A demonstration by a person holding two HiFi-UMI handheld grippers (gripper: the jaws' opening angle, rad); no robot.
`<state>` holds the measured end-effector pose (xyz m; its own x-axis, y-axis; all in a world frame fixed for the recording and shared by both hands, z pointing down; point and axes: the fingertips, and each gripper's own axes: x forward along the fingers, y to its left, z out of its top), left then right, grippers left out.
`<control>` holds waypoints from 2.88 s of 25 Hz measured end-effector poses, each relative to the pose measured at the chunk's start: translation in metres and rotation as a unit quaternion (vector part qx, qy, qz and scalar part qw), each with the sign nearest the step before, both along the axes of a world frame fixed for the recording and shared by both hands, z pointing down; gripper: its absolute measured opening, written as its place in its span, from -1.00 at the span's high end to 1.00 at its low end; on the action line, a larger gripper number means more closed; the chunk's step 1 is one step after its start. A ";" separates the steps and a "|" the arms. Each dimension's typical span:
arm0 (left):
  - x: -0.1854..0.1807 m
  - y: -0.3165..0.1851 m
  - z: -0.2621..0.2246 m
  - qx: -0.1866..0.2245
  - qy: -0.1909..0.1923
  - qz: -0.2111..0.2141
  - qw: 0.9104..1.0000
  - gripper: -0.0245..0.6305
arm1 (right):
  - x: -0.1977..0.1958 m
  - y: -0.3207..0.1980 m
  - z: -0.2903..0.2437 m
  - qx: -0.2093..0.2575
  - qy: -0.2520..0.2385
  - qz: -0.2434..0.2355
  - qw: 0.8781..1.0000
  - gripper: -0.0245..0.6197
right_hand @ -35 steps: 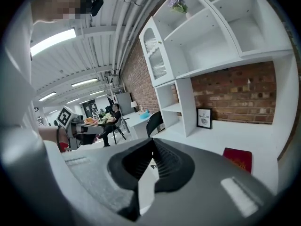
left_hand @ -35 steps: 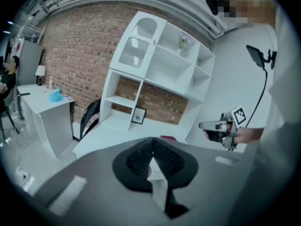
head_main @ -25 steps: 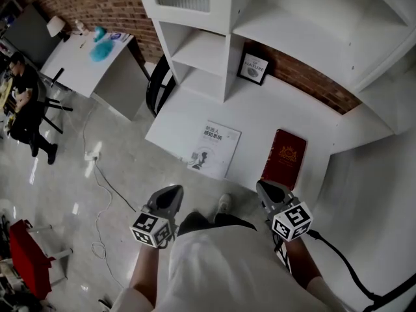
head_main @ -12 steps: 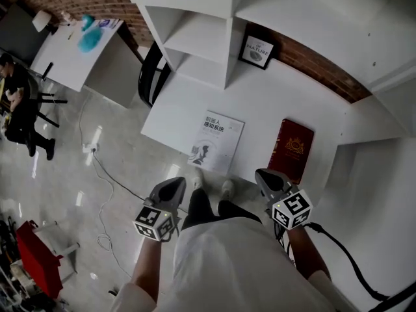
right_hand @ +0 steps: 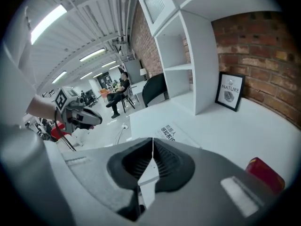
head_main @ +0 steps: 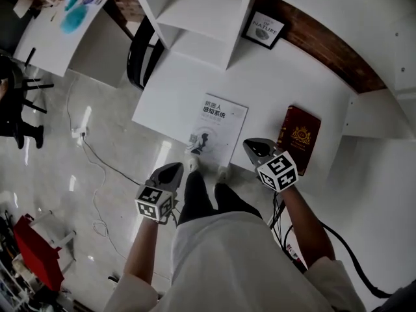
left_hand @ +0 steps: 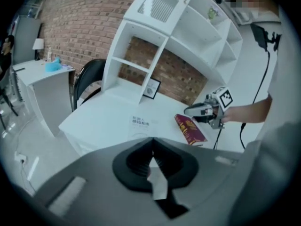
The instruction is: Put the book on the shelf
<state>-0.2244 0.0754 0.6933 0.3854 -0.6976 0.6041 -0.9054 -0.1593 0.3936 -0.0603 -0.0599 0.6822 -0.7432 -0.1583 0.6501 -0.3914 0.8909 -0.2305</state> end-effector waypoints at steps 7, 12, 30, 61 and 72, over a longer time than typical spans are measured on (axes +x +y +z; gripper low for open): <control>-0.011 -0.003 0.064 -0.061 0.036 -0.003 0.997 0.90 | -0.031 -0.043 0.065 -0.012 0.064 -0.044 0.997 0.73; -0.015 -0.009 0.084 -0.091 0.065 0.006 0.994 0.84 | -0.048 -0.074 0.106 -0.023 0.107 -0.076 0.991 0.51; -0.016 -0.015 0.138 -0.158 0.136 0.064 0.976 0.34 | -0.070 -0.088 0.182 -0.045 0.189 -0.186 0.963 -0.30; 0.049 0.008 0.174 -0.239 0.347 0.190 0.887 0.71 | -0.077 -0.010 0.152 0.035 0.110 -0.116 0.986 -0.31; 0.065 0.007 0.123 -0.191 0.354 0.165 0.900 0.75 | -0.015 0.102 0.124 -0.114 0.070 -0.007 0.991 -0.31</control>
